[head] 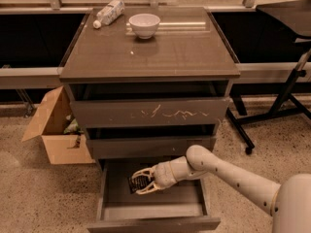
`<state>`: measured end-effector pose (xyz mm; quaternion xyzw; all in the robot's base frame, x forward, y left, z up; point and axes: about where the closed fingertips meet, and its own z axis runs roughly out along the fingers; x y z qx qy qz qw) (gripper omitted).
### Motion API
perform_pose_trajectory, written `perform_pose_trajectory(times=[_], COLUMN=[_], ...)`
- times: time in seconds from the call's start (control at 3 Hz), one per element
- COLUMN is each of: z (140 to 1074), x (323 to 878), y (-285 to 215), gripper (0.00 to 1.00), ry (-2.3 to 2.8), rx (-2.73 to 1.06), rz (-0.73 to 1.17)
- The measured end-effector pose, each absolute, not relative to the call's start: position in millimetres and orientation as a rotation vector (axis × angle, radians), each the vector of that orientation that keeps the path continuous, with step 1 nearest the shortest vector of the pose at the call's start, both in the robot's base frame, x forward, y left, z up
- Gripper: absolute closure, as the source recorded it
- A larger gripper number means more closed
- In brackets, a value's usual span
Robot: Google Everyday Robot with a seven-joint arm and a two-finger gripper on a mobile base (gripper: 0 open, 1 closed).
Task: Pick rxbar chocolate from bottom drawer and place on counter
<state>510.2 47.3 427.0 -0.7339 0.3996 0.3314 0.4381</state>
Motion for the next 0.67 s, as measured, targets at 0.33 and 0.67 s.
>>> perform_pose_trajectory(times=[0.33,0.67], z=[427,447], x=[510,511], y=[48,39], gripper=[1.0,1.0], ry=[0.994,0.985], rx=[-1.823,-1.781], rz=[0.825,0.839])
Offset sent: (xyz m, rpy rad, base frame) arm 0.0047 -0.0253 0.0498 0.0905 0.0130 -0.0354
